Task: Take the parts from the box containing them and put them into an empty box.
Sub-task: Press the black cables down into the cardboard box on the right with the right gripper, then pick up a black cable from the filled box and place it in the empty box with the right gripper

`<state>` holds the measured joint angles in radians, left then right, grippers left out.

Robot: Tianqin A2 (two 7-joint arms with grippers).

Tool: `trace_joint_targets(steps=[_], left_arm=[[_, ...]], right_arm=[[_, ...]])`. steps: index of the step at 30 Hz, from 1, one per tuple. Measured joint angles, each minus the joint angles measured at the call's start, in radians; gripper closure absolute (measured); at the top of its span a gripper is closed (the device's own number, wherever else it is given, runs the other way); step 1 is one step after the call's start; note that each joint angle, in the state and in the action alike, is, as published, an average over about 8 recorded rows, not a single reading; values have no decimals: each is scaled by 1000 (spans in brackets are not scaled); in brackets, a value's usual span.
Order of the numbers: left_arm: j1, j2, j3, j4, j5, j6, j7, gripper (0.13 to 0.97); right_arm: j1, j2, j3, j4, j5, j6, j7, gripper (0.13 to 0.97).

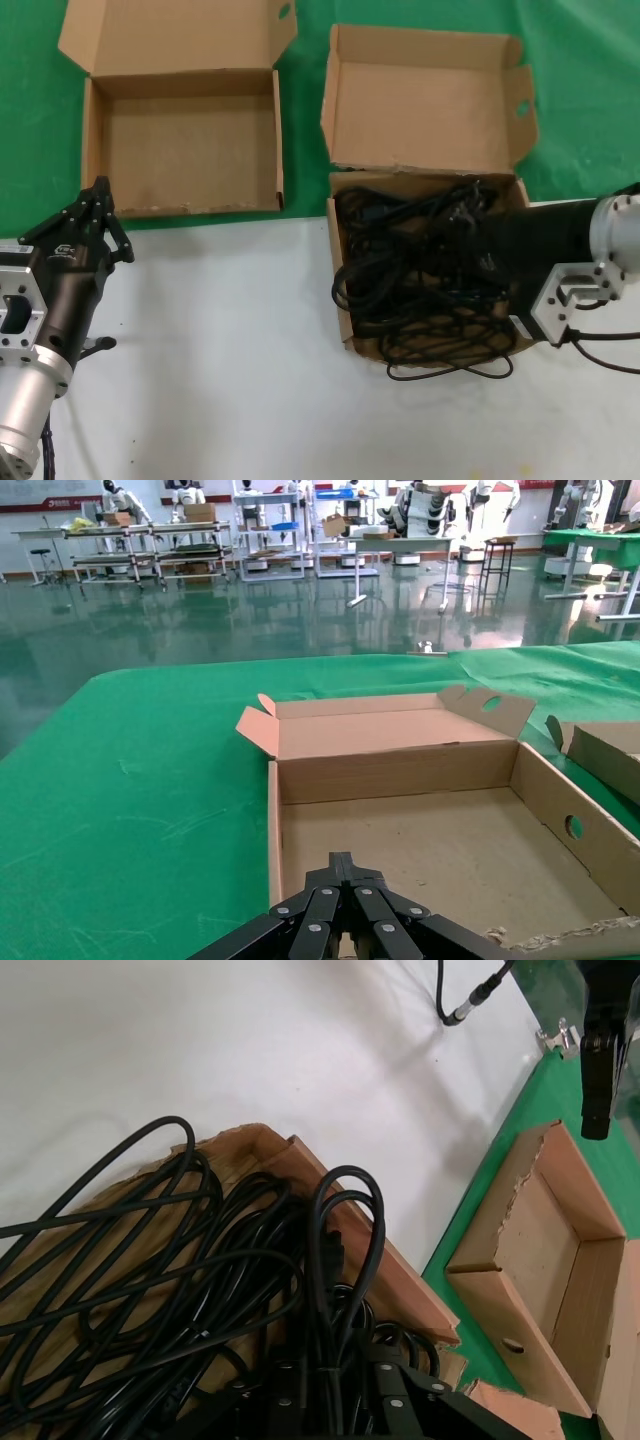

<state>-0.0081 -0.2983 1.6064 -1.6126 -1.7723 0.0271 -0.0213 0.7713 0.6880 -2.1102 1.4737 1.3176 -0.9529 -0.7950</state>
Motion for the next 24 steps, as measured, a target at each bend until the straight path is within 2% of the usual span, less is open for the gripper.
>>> trace_joint_targets(steps=[4,13,24], left_arm=[[0,0,0,0,0,0,0,952],[0,0,0,0,0,0,0,952],[0,0,0,0,0,0,0,952]], right_arm=[[2,-7,-10,-3,-16,9,10,829],[2,-9,-20,5,-39,18,39,913],[44,0,7,85,-51,10,145,922]])
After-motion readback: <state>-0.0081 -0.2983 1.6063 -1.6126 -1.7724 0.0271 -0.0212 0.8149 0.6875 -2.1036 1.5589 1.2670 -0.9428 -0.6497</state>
